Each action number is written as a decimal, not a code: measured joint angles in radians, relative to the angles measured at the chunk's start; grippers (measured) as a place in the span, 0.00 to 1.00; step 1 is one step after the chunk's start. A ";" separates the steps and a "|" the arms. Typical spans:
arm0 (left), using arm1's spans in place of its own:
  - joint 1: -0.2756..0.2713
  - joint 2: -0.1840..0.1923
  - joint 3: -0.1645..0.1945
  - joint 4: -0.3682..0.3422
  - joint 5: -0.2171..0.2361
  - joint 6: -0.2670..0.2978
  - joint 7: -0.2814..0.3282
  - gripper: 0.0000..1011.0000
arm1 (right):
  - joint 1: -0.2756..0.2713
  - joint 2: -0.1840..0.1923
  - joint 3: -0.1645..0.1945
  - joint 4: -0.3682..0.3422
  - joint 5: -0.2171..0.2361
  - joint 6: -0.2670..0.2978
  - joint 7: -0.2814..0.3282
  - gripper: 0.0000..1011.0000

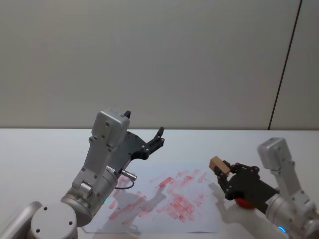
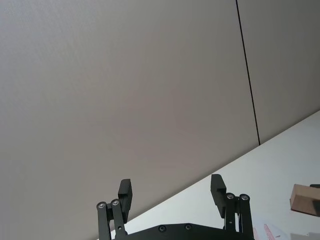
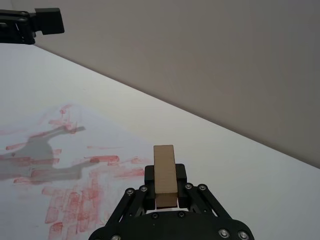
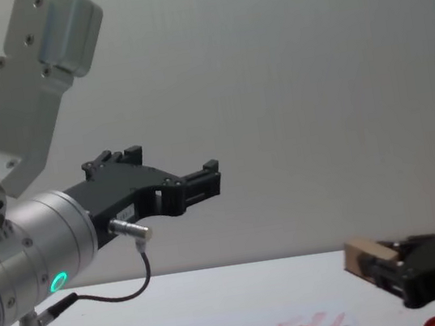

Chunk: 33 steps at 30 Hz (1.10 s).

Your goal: Use the one hand to pick up the stamp and affix it onto the A4 paper.

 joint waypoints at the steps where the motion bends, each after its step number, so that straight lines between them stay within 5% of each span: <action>1: 0.000 0.000 0.000 0.000 0.000 0.000 0.000 0.99 | 0.005 -0.005 -0.003 0.004 -0.002 0.003 0.003 0.21; 18: 0.000 0.000 0.000 0.000 0.000 0.000 0.000 0.99 | 0.079 -0.082 -0.053 0.111 -0.025 0.027 0.064 0.21; 33: 0.000 0.000 0.000 0.000 0.000 0.000 0.000 0.99 | 0.095 -0.106 -0.079 0.154 -0.051 0.042 0.083 0.21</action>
